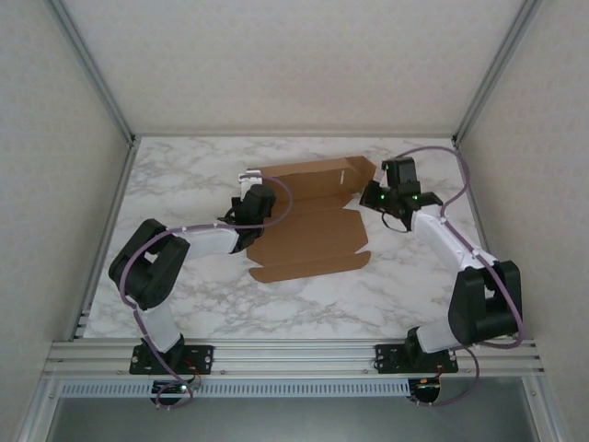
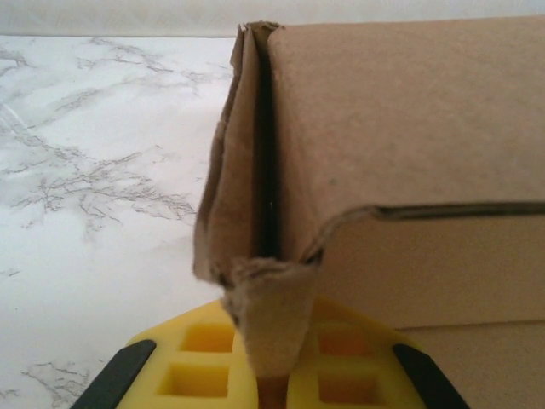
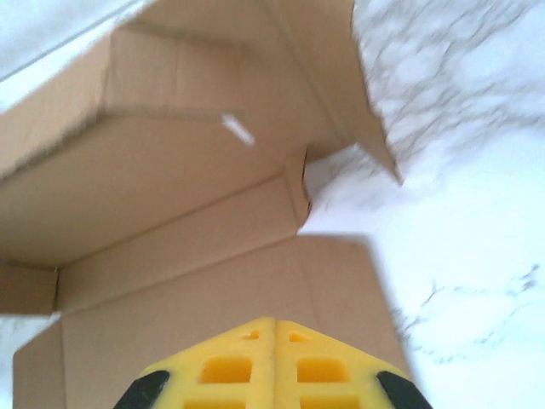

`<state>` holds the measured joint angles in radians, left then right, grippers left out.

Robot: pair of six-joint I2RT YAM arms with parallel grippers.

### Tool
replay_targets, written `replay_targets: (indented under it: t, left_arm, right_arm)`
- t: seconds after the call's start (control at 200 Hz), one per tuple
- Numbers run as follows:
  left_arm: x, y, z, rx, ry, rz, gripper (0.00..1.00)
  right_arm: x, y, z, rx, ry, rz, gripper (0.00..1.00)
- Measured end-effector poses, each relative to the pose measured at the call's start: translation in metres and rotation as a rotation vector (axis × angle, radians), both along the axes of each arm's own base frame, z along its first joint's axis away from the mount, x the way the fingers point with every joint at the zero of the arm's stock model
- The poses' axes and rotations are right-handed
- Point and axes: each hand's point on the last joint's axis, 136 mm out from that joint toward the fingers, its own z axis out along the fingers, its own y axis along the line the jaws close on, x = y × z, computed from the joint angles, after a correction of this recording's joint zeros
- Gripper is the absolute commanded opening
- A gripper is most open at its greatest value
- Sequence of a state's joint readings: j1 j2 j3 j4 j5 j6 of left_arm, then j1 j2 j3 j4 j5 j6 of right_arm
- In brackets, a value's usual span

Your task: Fold the paper box

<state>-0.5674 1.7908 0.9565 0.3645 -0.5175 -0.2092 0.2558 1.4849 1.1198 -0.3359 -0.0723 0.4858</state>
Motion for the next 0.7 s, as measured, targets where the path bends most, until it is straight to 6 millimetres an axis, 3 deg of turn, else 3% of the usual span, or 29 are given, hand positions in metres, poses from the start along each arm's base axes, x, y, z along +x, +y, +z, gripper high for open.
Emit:
replay_targets:
  t: [0.115, 0.235, 0.456, 0.701]
  left_arm:
    - [0.000, -0.001, 0.000, -0.001, 0.001, -0.003, 0.00]
    - [0.000, -0.001, 0.000, 0.001, 0.001, -0.006, 0.00]
    - [0.000, -0.003, 0.001, 0.001, -0.003, -0.013, 0.00]
    - [-0.002, -0.011, 0.002, 0.008, -0.007, -0.041, 0.00]
  right_arm:
    - [0.028, -0.003, 0.014, -0.035, -0.009, -0.043, 0.01]
    - [0.048, -0.005, 0.014, -0.065, 0.006, -0.077, 0.01]
    - [0.061, -0.005, -0.014, -0.099, 0.096, -0.096, 0.02]
    - [0.066, 0.021, -0.028, -0.056, 0.145, -0.022, 0.03]
